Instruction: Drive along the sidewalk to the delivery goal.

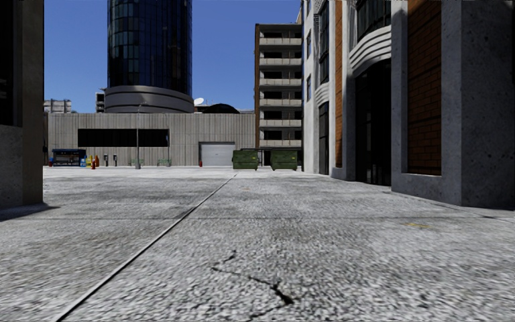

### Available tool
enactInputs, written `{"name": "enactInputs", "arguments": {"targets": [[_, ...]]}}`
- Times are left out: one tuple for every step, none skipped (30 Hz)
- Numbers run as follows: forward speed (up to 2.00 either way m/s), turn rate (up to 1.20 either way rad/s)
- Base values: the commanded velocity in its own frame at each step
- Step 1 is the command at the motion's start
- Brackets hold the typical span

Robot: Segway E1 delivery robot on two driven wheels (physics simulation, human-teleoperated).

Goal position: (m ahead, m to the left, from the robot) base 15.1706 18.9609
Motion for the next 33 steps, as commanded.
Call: {"name": "enactInputs", "arguments": {"targets": [[2.0,0.0],[2.0,0.0],[2.0,0.0],[2.0,0.0],[2.0,0.0],[2.0,0.02],[2.0,0.18],[2.0,0.31],[2.0,0.34],[2.0,0.35],[2.0,0.35],[2.0,0.35],[2.0,0.35],[2.0,0.35],[2.0,0.35],[2.0,0.35],[2.0,0.35],[2.0,0.35],[2.0,0.35],[2.0,0.35],[2.0,0.35],[2.0,0.35],[2.0,0.35],[2.0,0.35],[2.0,0.35],[2.0,0.35],[2.0,0.35],[2.0,0.35],[2.0,0.35],[2.0,0.35],[2.0,0.36],[2.0,0.36],[2.0,0.36]]}}
